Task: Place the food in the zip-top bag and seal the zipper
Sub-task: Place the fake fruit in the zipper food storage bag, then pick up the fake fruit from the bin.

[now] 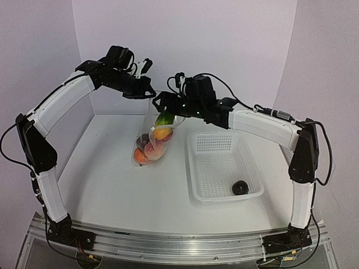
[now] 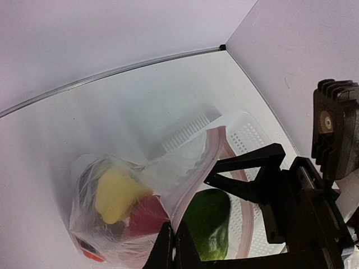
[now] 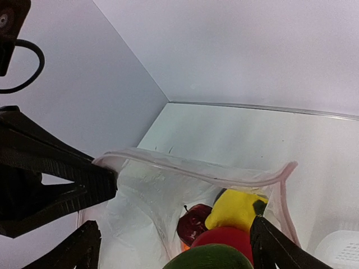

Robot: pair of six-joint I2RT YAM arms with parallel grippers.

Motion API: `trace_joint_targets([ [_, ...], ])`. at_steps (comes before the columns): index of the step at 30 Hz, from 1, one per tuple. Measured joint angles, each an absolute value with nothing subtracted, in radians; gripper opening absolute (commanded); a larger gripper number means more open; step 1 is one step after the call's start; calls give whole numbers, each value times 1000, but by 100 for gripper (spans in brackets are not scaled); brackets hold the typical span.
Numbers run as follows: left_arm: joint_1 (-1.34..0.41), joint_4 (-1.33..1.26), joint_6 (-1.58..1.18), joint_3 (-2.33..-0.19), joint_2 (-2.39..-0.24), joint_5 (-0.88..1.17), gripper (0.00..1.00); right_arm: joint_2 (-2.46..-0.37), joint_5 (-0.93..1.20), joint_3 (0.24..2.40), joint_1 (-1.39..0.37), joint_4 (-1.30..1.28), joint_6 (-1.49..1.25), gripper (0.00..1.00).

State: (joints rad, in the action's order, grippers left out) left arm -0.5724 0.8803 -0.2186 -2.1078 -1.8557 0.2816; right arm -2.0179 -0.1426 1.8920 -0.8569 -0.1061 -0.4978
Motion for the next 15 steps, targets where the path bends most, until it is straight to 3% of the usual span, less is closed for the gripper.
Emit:
trace_joint_targets([
  [15, -560, 881, -237, -2108, -1856, 280, 0, -2000, -260, 2317, -868, -636, -295, 94],
])
